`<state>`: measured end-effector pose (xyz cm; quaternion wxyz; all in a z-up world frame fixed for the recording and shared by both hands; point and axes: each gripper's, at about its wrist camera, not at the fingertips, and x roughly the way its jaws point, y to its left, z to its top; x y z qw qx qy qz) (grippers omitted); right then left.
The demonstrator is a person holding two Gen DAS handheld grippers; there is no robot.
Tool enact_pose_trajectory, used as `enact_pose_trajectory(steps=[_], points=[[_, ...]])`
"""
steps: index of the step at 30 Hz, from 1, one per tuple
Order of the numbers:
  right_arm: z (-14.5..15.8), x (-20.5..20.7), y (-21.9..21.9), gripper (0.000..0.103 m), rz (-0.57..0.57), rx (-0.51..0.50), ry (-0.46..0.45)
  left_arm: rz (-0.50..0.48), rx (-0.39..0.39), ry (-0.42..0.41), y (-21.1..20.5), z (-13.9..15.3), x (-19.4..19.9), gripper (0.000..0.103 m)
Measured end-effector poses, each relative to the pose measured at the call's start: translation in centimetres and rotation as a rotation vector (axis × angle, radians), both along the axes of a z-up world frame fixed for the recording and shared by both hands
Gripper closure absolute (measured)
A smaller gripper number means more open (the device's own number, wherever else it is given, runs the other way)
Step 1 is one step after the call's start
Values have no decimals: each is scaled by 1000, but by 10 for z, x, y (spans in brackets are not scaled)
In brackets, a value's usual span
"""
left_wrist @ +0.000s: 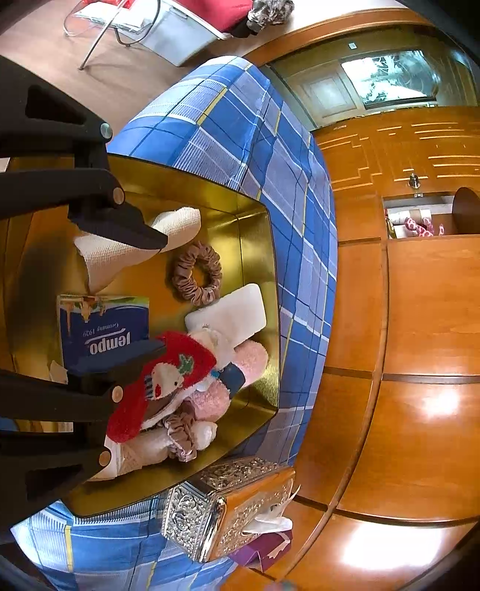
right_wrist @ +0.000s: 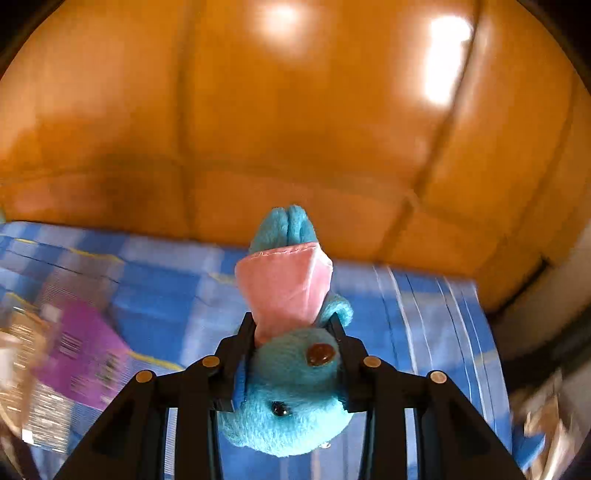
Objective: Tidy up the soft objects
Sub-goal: 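Carry the teal plush bear with the right tool into the gold tray and release it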
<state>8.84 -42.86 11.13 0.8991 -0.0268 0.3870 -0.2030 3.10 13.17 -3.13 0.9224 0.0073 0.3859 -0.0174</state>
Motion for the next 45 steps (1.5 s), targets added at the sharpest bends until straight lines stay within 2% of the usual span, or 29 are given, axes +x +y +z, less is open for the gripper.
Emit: enact_pose_trajectory(steps=[3, 6, 10, 15, 17, 21, 23, 26, 31, 34, 37, 39, 41, 42, 45], points=[[37, 5, 58, 67, 165, -37, -84, -9, 4, 0, -2, 0, 0, 51], [60, 3, 123, 67, 348, -57, -149, -13, 5, 3, -3, -1, 0, 51], [64, -3, 202, 67, 566, -53, -169, -6, -1, 1, 1, 2, -1, 51], [35, -13, 282, 66, 803, 28, -108, 54, 1, -14, 24, 12, -1, 51], [12, -14, 310, 66, 893, 63, -48, 84, 10, -23, 35, 15, -2, 51], [-32, -17, 353, 66, 1005, 153, 65, 152, 21, -41, 60, 21, -7, 51], [-54, -12, 366, 66, 1033, 205, 127, 186, 17, -43, 71, 21, -8, 51], [-84, -6, 388, 66, 1016, 300, 207, 210, 11, -38, 78, 18, -8, 51], [-99, 5, 422, 65, 986, 458, 220, 240, -2, -52, 83, 14, -8, 51], [-112, 12, 452, 64, 967, 478, 222, 260, -25, -40, 87, 9, -5, 48], [-130, 25, 475, 62, 920, 448, 252, 264, -33, -31, 88, 5, -4, 48], [-145, 33, 484, 61, 902, 442, 290, 264, -39, -34, 88, 5, -5, 48], [-159, 38, 492, 57, 876, 407, 303, 274, -36, -40, 87, 5, -5, 44], [-163, 38, 492, 56, 868, 396, 299, 277, -36, -42, 88, 5, -5, 40], [-167, 33, 494, 52, 875, 375, 298, 282, -35, -45, 88, 5, -6, 39]])
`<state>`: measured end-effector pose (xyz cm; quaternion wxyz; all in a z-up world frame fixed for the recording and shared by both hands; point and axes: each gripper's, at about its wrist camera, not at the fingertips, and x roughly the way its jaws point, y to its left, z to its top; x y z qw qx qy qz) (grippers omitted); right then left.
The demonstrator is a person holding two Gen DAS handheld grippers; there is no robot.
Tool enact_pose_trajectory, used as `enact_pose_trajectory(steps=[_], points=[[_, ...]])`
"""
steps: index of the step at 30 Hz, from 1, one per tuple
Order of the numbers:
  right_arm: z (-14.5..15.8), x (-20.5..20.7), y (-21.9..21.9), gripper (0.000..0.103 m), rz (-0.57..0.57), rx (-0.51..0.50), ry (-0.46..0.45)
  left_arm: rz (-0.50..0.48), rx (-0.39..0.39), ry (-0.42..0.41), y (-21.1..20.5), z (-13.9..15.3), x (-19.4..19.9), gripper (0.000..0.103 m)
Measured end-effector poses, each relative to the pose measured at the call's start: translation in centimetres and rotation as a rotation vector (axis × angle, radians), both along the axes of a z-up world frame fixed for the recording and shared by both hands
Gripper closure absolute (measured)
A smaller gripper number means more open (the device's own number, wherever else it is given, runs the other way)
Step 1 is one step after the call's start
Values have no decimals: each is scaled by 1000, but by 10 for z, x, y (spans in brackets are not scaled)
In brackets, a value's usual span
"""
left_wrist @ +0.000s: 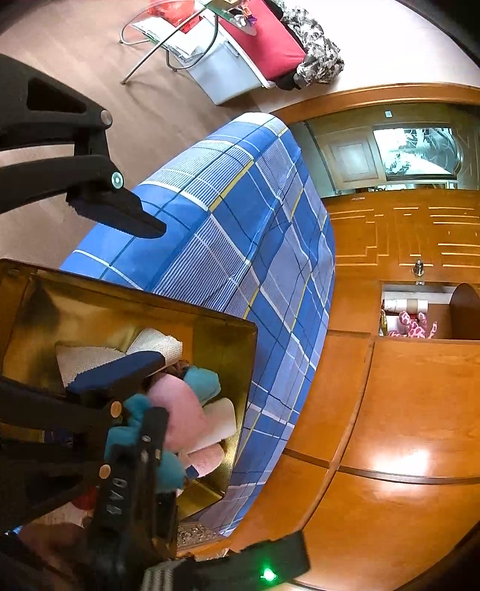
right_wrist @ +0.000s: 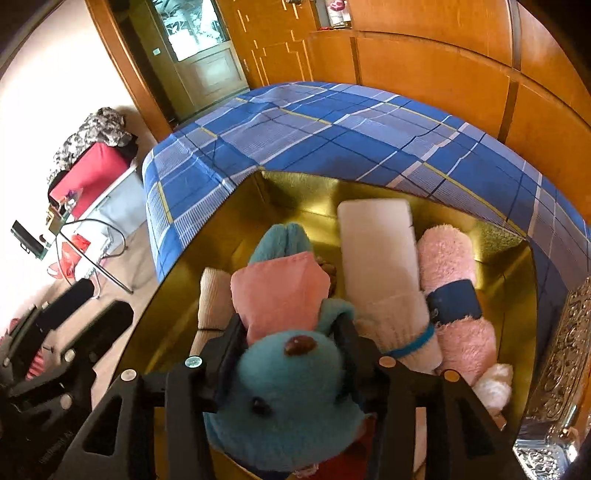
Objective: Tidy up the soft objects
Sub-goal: 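Carry the teal plush bear with the right tool into the gold tray and release it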
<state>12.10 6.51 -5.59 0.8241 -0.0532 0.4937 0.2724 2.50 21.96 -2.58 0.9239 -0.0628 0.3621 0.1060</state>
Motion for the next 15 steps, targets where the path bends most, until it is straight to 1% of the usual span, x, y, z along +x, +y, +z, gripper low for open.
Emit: enact_pose_trajectory(steps=[3, 5, 7, 8, 10, 15], points=[[2, -6, -2, 47, 16, 7, -13, 3, 3, -2, -1, 1, 0, 36], [5, -9, -7, 41, 4, 24, -26, 4, 6, -7, -1, 2, -1, 34], [9, -13, -12, 38, -10, 37, -45, 3, 14, -16, -3, 5, -3, 31], [12, -15, -14, 34, -12, 40, -54, 2, 17, -22, -4, 6, -3, 30], [18, -19, -18, 30, -28, 39, -87, -2, 24, -32, -6, 8, -5, 29], [32, -27, -29, 29, -60, 42, -145, -13, 31, -46, -11, 13, -8, 26]])
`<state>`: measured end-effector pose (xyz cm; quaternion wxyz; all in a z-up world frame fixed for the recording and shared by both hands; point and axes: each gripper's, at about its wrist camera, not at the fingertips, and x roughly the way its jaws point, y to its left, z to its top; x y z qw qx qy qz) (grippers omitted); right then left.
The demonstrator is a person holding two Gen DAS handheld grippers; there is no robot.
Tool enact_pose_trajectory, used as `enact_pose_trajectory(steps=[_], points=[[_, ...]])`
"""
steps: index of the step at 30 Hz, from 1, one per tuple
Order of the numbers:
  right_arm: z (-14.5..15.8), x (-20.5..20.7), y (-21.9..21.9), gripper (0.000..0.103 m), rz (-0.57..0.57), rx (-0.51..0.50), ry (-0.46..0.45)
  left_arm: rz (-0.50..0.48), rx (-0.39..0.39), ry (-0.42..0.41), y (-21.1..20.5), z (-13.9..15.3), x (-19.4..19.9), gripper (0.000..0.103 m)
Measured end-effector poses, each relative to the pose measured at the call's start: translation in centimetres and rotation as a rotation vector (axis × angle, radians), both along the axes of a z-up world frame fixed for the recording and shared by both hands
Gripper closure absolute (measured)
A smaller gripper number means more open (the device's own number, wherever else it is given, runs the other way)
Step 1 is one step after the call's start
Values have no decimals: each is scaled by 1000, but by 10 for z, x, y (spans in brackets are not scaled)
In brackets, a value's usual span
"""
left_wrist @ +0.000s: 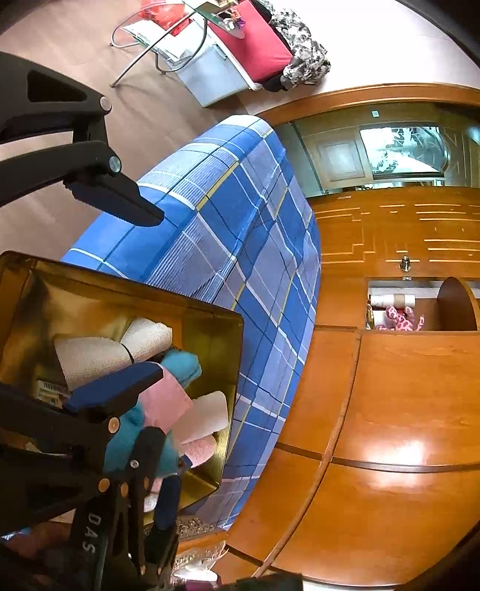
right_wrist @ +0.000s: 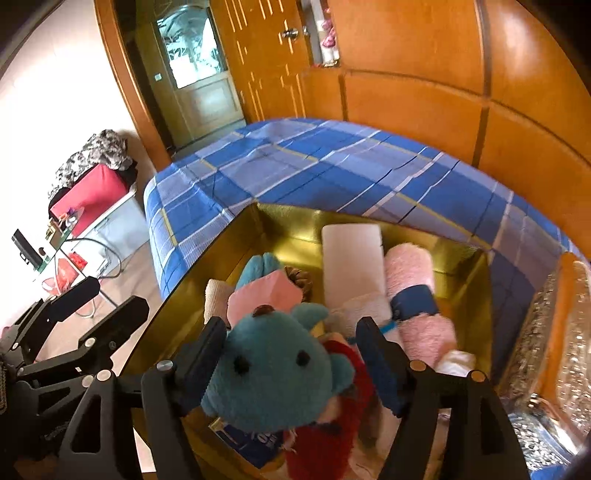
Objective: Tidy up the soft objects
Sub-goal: 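Carry the teal plush bear with the right tool into the gold tray and release it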
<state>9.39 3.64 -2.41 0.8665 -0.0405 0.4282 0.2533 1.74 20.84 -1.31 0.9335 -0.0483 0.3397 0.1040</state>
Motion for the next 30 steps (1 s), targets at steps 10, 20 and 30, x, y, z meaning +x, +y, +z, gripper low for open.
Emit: enact_pose_trajectory(steps=[10, 20, 30], points=[[20, -27, -38, 29, -196, -70, -161, -19, 11, -32, -14, 11, -7, 16], [24, -51, -97, 29, -427, -147, -238, -96, 30, -75, -66, 25, -17, 0], [19, -65, -124, 29, -502, -139, -243, -150, 29, -39, -92, 14, -17, 0]])
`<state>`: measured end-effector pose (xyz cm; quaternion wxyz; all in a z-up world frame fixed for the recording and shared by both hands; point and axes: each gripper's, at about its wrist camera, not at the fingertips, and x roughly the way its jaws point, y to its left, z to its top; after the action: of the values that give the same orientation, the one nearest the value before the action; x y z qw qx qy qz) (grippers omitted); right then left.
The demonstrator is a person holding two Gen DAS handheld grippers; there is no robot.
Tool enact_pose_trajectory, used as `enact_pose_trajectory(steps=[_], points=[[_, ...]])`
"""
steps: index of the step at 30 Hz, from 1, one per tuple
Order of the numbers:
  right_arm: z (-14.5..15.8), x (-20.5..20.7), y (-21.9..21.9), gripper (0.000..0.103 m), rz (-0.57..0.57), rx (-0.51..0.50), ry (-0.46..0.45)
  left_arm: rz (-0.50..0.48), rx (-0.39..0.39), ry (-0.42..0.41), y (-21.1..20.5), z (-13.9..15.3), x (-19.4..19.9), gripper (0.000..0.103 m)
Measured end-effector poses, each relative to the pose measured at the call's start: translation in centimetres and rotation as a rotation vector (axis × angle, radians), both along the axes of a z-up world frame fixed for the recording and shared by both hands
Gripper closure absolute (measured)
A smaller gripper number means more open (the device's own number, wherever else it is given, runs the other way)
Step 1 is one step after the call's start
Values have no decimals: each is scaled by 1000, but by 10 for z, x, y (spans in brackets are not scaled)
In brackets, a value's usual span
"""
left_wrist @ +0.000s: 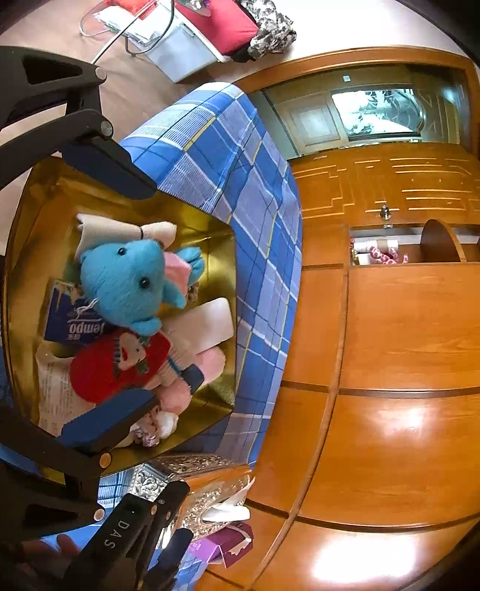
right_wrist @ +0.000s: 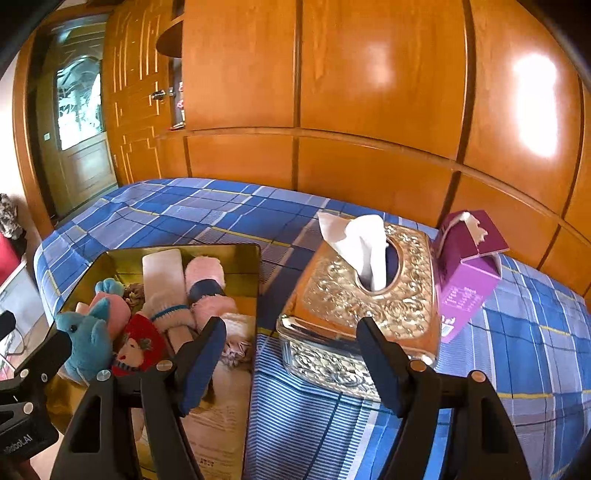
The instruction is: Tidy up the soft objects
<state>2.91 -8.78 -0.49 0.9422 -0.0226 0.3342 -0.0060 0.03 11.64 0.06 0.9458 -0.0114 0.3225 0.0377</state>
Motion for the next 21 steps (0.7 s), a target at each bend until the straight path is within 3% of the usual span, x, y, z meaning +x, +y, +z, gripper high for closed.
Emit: enact_pose_trajectory(steps=[21], points=[[-5, -3, 6, 29, 20, -5, 12, 27, 28, -2, 0, -3, -2, 0]])
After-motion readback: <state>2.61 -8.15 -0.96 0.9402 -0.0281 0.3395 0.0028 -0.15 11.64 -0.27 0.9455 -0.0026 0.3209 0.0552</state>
